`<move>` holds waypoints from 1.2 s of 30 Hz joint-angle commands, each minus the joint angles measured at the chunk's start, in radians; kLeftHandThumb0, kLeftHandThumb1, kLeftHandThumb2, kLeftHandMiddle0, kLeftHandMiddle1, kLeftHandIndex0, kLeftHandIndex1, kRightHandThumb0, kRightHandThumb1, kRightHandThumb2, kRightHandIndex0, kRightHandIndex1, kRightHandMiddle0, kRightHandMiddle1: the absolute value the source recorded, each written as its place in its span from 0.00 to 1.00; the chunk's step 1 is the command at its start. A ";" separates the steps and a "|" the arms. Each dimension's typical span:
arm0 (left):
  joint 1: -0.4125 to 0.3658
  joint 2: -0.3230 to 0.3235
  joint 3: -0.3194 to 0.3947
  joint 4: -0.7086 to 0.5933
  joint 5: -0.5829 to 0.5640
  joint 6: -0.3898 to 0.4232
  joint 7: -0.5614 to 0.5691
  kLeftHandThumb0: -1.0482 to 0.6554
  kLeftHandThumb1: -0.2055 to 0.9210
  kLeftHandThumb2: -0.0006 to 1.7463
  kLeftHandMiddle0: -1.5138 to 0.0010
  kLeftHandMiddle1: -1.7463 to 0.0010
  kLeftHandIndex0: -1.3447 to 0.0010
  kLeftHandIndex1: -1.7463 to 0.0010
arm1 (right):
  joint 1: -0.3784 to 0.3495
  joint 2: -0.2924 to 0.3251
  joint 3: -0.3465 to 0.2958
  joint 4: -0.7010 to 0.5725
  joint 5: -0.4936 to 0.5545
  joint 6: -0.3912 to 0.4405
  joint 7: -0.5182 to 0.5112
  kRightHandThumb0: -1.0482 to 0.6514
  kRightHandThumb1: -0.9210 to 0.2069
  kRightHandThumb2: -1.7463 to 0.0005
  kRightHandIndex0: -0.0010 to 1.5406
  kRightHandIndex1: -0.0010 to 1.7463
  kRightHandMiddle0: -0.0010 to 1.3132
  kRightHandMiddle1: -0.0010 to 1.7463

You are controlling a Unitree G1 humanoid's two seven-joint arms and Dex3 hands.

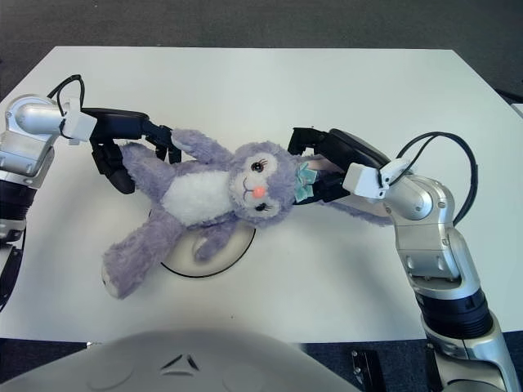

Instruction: Put the doll into the plate.

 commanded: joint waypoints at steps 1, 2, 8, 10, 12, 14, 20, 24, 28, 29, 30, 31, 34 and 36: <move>-0.038 0.032 0.019 0.009 -0.002 0.016 -0.014 0.21 0.89 0.00 0.72 0.84 0.80 0.81 | -0.025 -0.031 -0.040 -0.044 0.068 0.096 0.033 0.15 0.02 1.00 0.23 0.37 0.18 0.35; -0.040 0.034 0.020 0.010 -0.003 0.017 -0.016 0.21 0.89 0.00 0.72 0.89 0.79 0.85 | -0.027 -0.036 -0.043 -0.049 0.076 0.110 0.035 0.13 0.02 1.00 0.24 0.30 0.18 0.32; -0.066 0.048 0.017 0.017 -0.004 0.042 -0.034 0.20 0.89 0.00 0.72 0.98 0.78 0.93 | -0.042 -0.053 -0.066 -0.049 0.128 0.142 0.043 0.12 0.02 1.00 0.28 0.18 0.19 0.28; -0.103 0.066 0.016 0.029 -0.004 0.076 -0.063 0.16 0.93 0.01 0.78 0.99 0.82 0.95 | -0.056 -0.057 -0.105 -0.031 0.180 0.144 0.062 0.09 0.03 1.00 0.30 0.12 0.19 0.27; -0.121 0.076 0.020 0.036 -0.007 0.094 -0.082 0.13 0.95 0.01 0.82 0.99 0.85 0.97 | -0.064 -0.064 -0.129 -0.021 0.214 0.151 0.072 0.07 0.04 1.00 0.31 0.07 0.19 0.26; -0.129 0.083 0.027 0.040 -0.013 0.104 -0.097 0.11 0.98 0.02 0.85 1.00 0.86 0.98 | -0.072 -0.073 -0.150 -0.013 0.249 0.164 0.082 0.05 0.05 1.00 0.32 0.04 0.19 0.25; -0.183 0.112 0.043 0.072 -0.044 0.184 -0.153 0.08 1.00 0.03 0.93 1.00 0.90 0.99 | -0.099 -0.068 -0.221 -0.006 0.372 0.234 0.076 0.03 0.07 1.00 0.29 0.01 0.19 0.25; -0.234 0.136 0.036 0.065 -0.043 0.283 -0.191 0.07 1.00 0.05 0.97 1.00 0.92 1.00 | -0.091 -0.070 -0.244 -0.013 0.406 0.240 0.059 0.03 0.07 1.00 0.28 0.00 0.21 0.22; -0.254 0.147 0.036 0.052 -0.036 0.336 -0.205 0.06 1.00 0.06 0.98 1.00 0.93 1.00 | -0.082 -0.077 -0.252 -0.014 0.420 0.234 0.043 0.02 0.07 1.00 0.27 0.00 0.23 0.16; -0.254 0.147 0.036 0.051 -0.035 0.340 -0.205 0.06 1.00 0.06 0.98 1.00 0.93 1.00 | -0.081 -0.079 -0.252 -0.014 0.423 0.234 0.040 0.02 0.08 1.00 0.27 0.00 0.23 0.16; -0.255 0.147 0.036 0.049 -0.035 0.343 -0.206 0.06 1.00 0.06 0.98 1.00 0.93 1.00 | -0.081 -0.081 -0.252 -0.014 0.425 0.234 0.038 0.02 0.08 1.00 0.27 0.00 0.23 0.15; -0.255 0.148 0.036 0.048 -0.035 0.346 -0.206 0.06 1.00 0.06 0.98 1.00 0.93 1.00 | -0.080 -0.082 -0.251 -0.014 0.427 0.233 0.036 0.02 0.08 1.00 0.27 0.00 0.23 0.15; -0.255 0.148 0.036 0.045 -0.035 0.351 -0.206 0.06 1.00 0.06 0.99 1.00 0.93 1.00 | -0.078 -0.086 -0.250 -0.014 0.432 0.232 0.031 0.02 0.08 1.00 0.27 0.00 0.24 0.14; -0.256 0.156 0.040 0.045 -0.027 0.370 -0.196 0.06 1.00 0.06 0.99 1.00 0.93 1.00 | -0.072 -0.080 -0.264 0.013 0.423 0.220 0.018 0.02 0.07 1.00 0.27 0.00 0.23 0.12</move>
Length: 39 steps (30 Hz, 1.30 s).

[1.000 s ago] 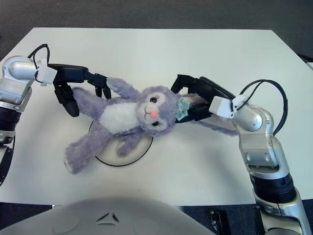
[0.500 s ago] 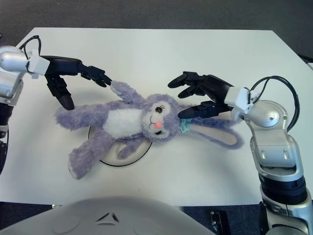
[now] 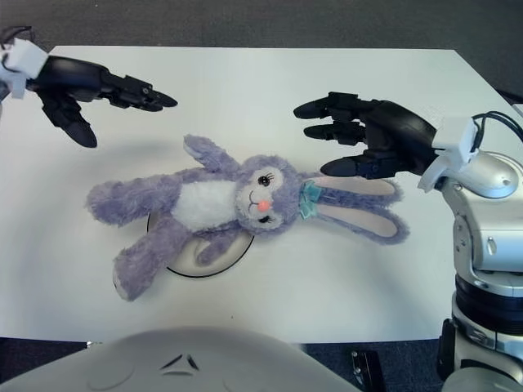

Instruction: Put the doll into the plate.

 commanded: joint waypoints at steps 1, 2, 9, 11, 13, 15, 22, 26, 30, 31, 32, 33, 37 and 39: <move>-0.011 0.019 0.008 0.000 0.010 0.024 0.004 0.06 1.00 0.06 0.99 1.00 0.93 1.00 | 0.013 -0.014 -0.026 0.039 0.007 -0.015 -0.019 0.02 0.07 1.00 0.26 0.00 0.23 0.11; -0.011 0.020 0.010 0.000 0.011 0.025 0.006 0.06 1.00 0.06 0.99 1.00 0.93 1.00 | 0.012 -0.017 -0.028 0.052 0.006 -0.019 -0.018 0.01 0.07 1.00 0.26 0.00 0.23 0.10; -0.010 0.019 0.016 0.002 0.009 0.024 0.008 0.06 1.00 0.05 0.99 1.00 0.93 1.00 | 0.005 -0.033 -0.029 0.087 0.021 -0.028 -0.009 0.01 0.07 1.00 0.26 0.00 0.23 0.08; -0.010 0.019 0.016 0.002 0.009 0.024 0.008 0.06 1.00 0.05 0.99 1.00 0.93 1.00 | 0.005 -0.035 -0.028 0.088 0.024 -0.030 -0.011 0.01 0.07 1.00 0.26 0.00 0.23 0.07; -0.010 0.019 0.016 0.002 0.008 0.024 0.008 0.06 1.00 0.05 0.99 1.00 0.93 1.00 | 0.006 -0.037 -0.027 0.089 0.026 -0.031 -0.012 0.01 0.07 1.00 0.26 0.00 0.24 0.07; -0.015 0.020 0.051 0.025 0.016 0.019 0.069 0.06 1.00 0.05 0.98 0.99 0.93 1.00 | -0.020 -0.046 -0.053 0.147 0.068 0.000 0.006 0.02 0.08 1.00 0.25 0.00 0.24 0.07; 0.036 0.004 0.114 0.052 0.068 -0.025 0.274 0.08 1.00 0.02 0.89 0.99 0.88 0.98 | -0.061 -0.068 -0.073 0.239 0.122 0.004 0.020 0.05 0.11 1.00 0.24 0.00 0.30 0.08; 0.039 0.004 0.112 0.051 0.068 -0.030 0.287 0.09 1.00 0.02 0.88 0.99 0.87 0.98 | -0.061 -0.074 -0.070 0.245 0.129 -0.001 0.018 0.05 0.11 1.00 0.24 0.00 0.31 0.08; 0.055 -0.002 0.128 0.056 0.076 -0.025 0.338 0.09 1.00 0.02 0.87 0.99 0.87 0.98 | -0.064 -0.064 -0.078 0.261 0.132 0.001 -0.007 0.05 0.11 1.00 0.24 0.00 0.31 0.08; 0.066 -0.007 0.142 0.059 0.082 -0.019 0.374 0.13 0.98 0.01 0.84 0.99 0.84 0.97 | -0.067 -0.053 -0.084 0.272 0.131 0.003 -0.024 0.09 0.10 1.00 0.27 0.01 0.32 0.07; 0.074 -0.010 0.151 0.064 0.086 -0.015 0.399 0.14 0.98 0.01 0.83 0.99 0.82 0.97 | -0.068 -0.043 -0.090 0.280 0.130 0.001 -0.041 0.10 0.10 1.00 0.28 0.01 0.33 0.07; 0.079 -0.012 0.156 0.063 0.086 -0.010 0.414 0.17 0.97 0.01 0.81 0.99 0.81 0.97 | -0.067 -0.039 -0.094 0.283 0.131 -0.001 -0.051 0.13 0.09 1.00 0.30 0.01 0.34 0.07; 0.084 -0.009 0.153 0.057 0.082 -0.006 0.427 0.20 0.95 0.00 0.78 0.99 0.78 0.97 | -0.063 -0.042 -0.092 0.283 0.140 -0.006 -0.063 0.17 0.08 1.00 0.33 0.01 0.35 0.06; 0.085 -0.008 0.152 0.055 0.082 -0.005 0.431 0.21 0.95 0.00 0.77 0.99 0.77 0.97 | -0.062 -0.044 -0.091 0.283 0.143 -0.008 -0.067 0.17 0.08 1.00 0.33 0.01 0.36 0.06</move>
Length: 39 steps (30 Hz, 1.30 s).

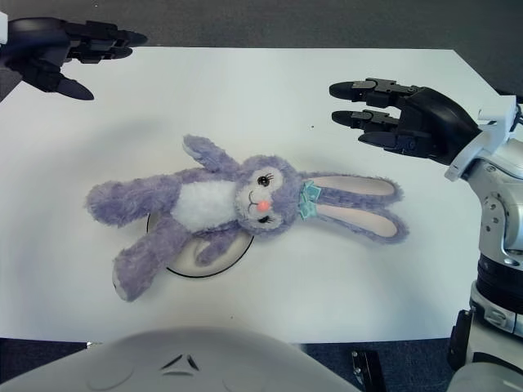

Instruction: Put the doll into the plate.

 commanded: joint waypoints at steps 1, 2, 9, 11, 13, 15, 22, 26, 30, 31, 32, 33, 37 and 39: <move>0.008 0.002 0.007 -0.004 0.004 0.004 0.014 0.21 0.95 0.00 0.77 0.99 0.77 0.97 | -0.006 0.001 -0.011 0.002 0.016 -0.010 -0.008 0.17 0.08 1.00 0.33 0.01 0.36 0.06; 0.008 0.002 0.007 -0.005 0.004 0.005 0.015 0.21 0.95 0.00 0.77 0.99 0.77 0.97 | -0.005 0.000 -0.011 0.002 0.017 -0.010 -0.009 0.18 0.08 1.00 0.33 0.01 0.36 0.06; 0.042 -0.158 0.111 0.241 -0.135 -0.256 0.060 0.29 0.99 0.09 0.68 0.99 0.66 0.95 | 0.053 0.099 -0.024 -0.106 -0.022 0.008 -0.192 0.25 0.01 0.96 0.35 0.01 0.40 0.06; 0.043 -0.172 0.116 0.248 -0.146 -0.244 0.072 0.31 1.00 0.10 0.66 0.98 0.63 0.95 | 0.070 0.116 -0.021 -0.133 -0.033 0.004 -0.226 0.26 0.00 0.95 0.37 0.01 0.42 0.07; 0.041 -0.175 0.117 0.254 -0.148 -0.247 0.073 0.32 1.00 0.10 0.65 0.98 0.61 0.94 | 0.075 0.120 -0.019 -0.142 -0.034 0.005 -0.239 0.26 0.00 0.94 0.37 0.01 0.43 0.07; 0.040 -0.177 0.118 0.259 -0.148 -0.250 0.072 0.32 1.00 0.11 0.64 0.98 0.61 0.94 | 0.077 0.121 -0.018 -0.147 -0.032 0.006 -0.246 0.26 0.00 0.94 0.37 0.01 0.43 0.07; 0.169 -0.301 0.138 0.101 -0.140 -0.087 0.307 0.36 1.00 0.12 0.43 0.97 0.51 0.84 | 0.153 0.266 0.036 -0.264 -0.155 -0.015 -0.464 0.32 0.00 0.91 0.44 0.03 0.47 0.08; 0.191 -0.353 0.148 0.103 -0.140 -0.115 0.373 0.39 1.00 0.14 0.30 0.96 0.60 0.38 | 0.166 0.300 0.043 -0.250 -0.175 -0.043 -0.488 0.36 0.00 0.91 0.48 0.02 0.51 0.12; 0.194 -0.357 0.149 0.095 -0.137 -0.112 0.381 0.40 1.00 0.14 0.27 0.95 0.63 0.23 | 0.167 0.305 0.045 -0.251 -0.181 -0.046 -0.490 0.37 0.00 0.91 0.49 0.02 0.52 0.14; 0.204 -0.392 0.164 0.119 -0.144 -0.136 0.418 0.40 1.00 0.15 0.27 0.95 0.64 0.21 | 0.170 0.326 0.038 -0.194 -0.187 -0.110 -0.488 0.37 0.00 0.91 0.49 0.02 0.52 0.14; 0.221 -0.428 0.178 0.141 -0.151 -0.157 0.455 0.44 1.00 0.13 0.31 0.85 0.64 0.21 | 0.170 0.354 0.030 -0.139 -0.187 -0.178 -0.487 0.38 0.00 0.90 0.50 0.02 0.49 0.27; 0.233 -0.454 0.187 0.155 -0.156 -0.171 0.480 0.50 1.00 0.11 0.39 0.68 0.65 0.20 | 0.171 0.374 0.026 -0.100 -0.188 -0.230 -0.487 0.39 0.00 0.88 0.55 0.04 0.44 0.47; 0.269 -0.505 0.213 0.169 -0.192 -0.164 0.514 0.58 1.00 0.09 0.49 0.46 0.67 0.19 | 0.181 0.434 0.022 -0.042 -0.173 -0.339 -0.496 0.40 0.00 0.86 0.64 0.08 0.38 0.74; 0.275 -0.515 0.217 0.168 -0.201 -0.159 0.520 0.60 1.00 0.09 0.51 0.41 0.67 0.20 | 0.182 0.447 0.024 -0.031 -0.169 -0.363 -0.500 0.40 0.00 0.86 0.64 0.13 0.38 0.78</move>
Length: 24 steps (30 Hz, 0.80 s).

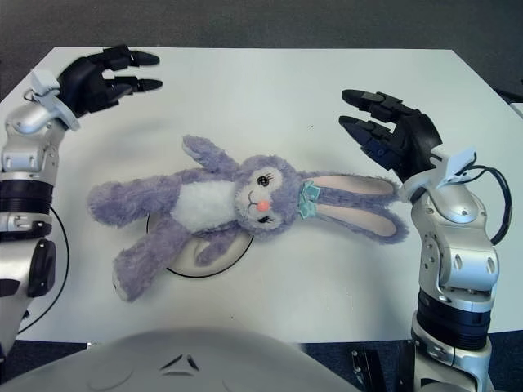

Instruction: Put the doll into the plate.

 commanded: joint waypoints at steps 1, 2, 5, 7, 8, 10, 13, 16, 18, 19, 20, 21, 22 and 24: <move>0.034 -0.024 0.015 0.014 -0.022 0.007 0.020 0.60 1.00 0.09 0.52 0.39 0.67 0.20 | 0.011 0.032 -0.007 0.036 0.007 -0.062 -0.006 0.40 0.00 0.86 0.64 0.15 0.38 0.79; 0.034 -0.025 0.016 0.013 -0.022 0.006 0.021 0.61 1.00 0.09 0.53 0.38 0.67 0.20 | 0.011 0.033 -0.007 0.039 0.006 -0.068 -0.005 0.40 0.00 0.86 0.64 0.17 0.38 0.80; 0.034 -0.026 0.017 0.013 -0.021 0.006 0.021 0.61 1.00 0.08 0.53 0.37 0.67 0.20 | 0.011 0.036 -0.007 0.045 0.003 -0.080 -0.003 0.40 0.00 0.86 0.63 0.19 0.38 0.81; 0.042 -0.040 0.024 0.011 -0.034 0.017 0.028 0.61 1.00 0.08 0.53 0.37 0.67 0.20 | 0.013 0.053 -0.006 0.047 0.009 -0.087 -0.011 0.40 0.00 0.86 0.63 0.19 0.38 0.81; 0.062 -0.072 0.031 0.003 -0.053 0.022 0.044 0.61 1.00 0.08 0.53 0.36 0.67 0.21 | 0.012 0.090 -0.002 0.064 0.016 -0.101 -0.032 0.45 0.00 0.88 0.60 0.27 0.37 0.81; 0.098 -0.120 0.035 -0.012 -0.071 0.016 0.072 0.61 1.00 0.08 0.54 0.31 0.65 0.26 | 0.006 0.138 0.002 0.097 0.028 -0.122 -0.059 0.54 0.00 0.90 0.52 0.45 0.36 0.82; 0.134 -0.157 0.026 -0.029 -0.065 -0.010 0.100 0.61 1.00 0.08 0.55 0.28 0.63 0.29 | -0.004 0.159 -0.002 0.127 0.045 -0.132 -0.074 0.59 0.00 0.92 0.49 0.54 0.35 0.83; 0.148 -0.170 0.023 -0.039 -0.061 -0.017 0.112 0.61 1.00 0.08 0.56 0.27 0.62 0.30 | -0.007 0.166 -0.005 0.137 0.053 -0.137 -0.078 0.61 0.00 0.92 0.48 0.57 0.34 0.83; 0.150 -0.172 0.023 -0.042 -0.060 -0.017 0.114 0.61 1.00 0.08 0.56 0.27 0.62 0.31 | -0.008 0.166 -0.005 0.139 0.054 -0.139 -0.078 0.61 0.00 0.92 0.47 0.58 0.34 0.83; 0.150 -0.173 0.024 -0.043 -0.059 -0.016 0.114 0.61 1.00 0.08 0.56 0.27 0.62 0.31 | -0.008 0.166 -0.005 0.140 0.054 -0.140 -0.078 0.61 0.00 0.92 0.47 0.58 0.34 0.83; 0.151 -0.173 0.024 -0.044 -0.059 -0.016 0.114 0.61 1.00 0.08 0.56 0.27 0.62 0.31 | -0.008 0.166 -0.005 0.140 0.054 -0.141 -0.078 0.61 0.00 0.92 0.47 0.58 0.34 0.83; 0.151 -0.174 0.024 -0.045 -0.058 -0.016 0.115 0.61 1.00 0.08 0.56 0.27 0.62 0.31 | -0.008 0.166 -0.005 0.141 0.054 -0.141 -0.078 0.61 0.00 0.92 0.47 0.58 0.34 0.83; 0.152 -0.174 0.024 -0.045 -0.058 -0.016 0.115 0.61 1.00 0.08 0.56 0.27 0.62 0.31 | -0.008 0.166 -0.005 0.141 0.054 -0.141 -0.078 0.61 0.00 0.92 0.47 0.58 0.34 0.83; 0.211 -0.255 0.017 -0.076 -0.052 -0.045 0.185 0.61 1.00 0.08 0.56 0.27 0.62 0.31 | -0.021 0.186 -0.014 0.153 0.113 -0.105 -0.072 0.61 0.00 0.92 0.47 0.58 0.34 0.83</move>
